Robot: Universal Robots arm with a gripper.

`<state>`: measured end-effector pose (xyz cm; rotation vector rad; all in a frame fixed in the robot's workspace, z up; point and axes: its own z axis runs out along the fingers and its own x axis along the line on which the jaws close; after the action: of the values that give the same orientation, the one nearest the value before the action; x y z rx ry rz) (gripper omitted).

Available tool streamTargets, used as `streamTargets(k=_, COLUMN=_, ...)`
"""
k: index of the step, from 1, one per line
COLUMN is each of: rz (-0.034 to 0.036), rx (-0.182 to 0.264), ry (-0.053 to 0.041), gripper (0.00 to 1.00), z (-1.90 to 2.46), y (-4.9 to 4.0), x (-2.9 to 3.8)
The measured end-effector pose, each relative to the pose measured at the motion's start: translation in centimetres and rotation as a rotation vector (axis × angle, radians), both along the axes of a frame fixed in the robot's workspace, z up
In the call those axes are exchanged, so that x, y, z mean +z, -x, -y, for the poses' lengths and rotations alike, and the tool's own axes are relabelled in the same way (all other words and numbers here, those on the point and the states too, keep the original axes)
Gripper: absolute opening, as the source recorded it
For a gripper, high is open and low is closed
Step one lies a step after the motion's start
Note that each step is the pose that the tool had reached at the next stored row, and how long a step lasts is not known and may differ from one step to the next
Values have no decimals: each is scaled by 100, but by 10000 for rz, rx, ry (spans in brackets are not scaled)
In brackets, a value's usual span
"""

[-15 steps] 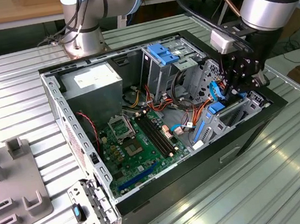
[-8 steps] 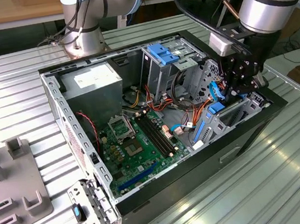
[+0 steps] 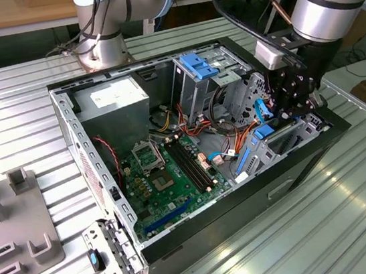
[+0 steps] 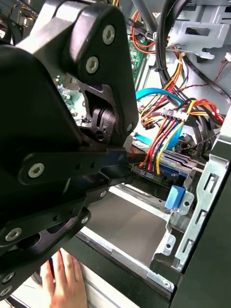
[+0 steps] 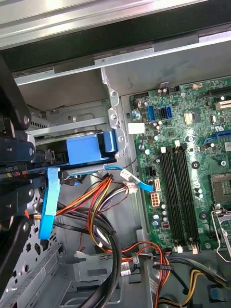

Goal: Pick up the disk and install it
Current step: 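Insert the first disk wire, then insert the second disk wire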

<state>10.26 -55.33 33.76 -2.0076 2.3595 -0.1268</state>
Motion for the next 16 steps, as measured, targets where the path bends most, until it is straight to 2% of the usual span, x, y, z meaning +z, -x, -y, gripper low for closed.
streamTargets(k=3, rz=1, rx=0, ry=-2, gripper=24, z=-2, y=0, x=157)
streamTargets(k=6, rz=19, rx=0, ry=-2, gripper=24, z=-7, y=0, x=268)
streamTargets(k=16, rz=36, rx=10, ry=-3, gripper=24, z=-9, y=0, x=276)
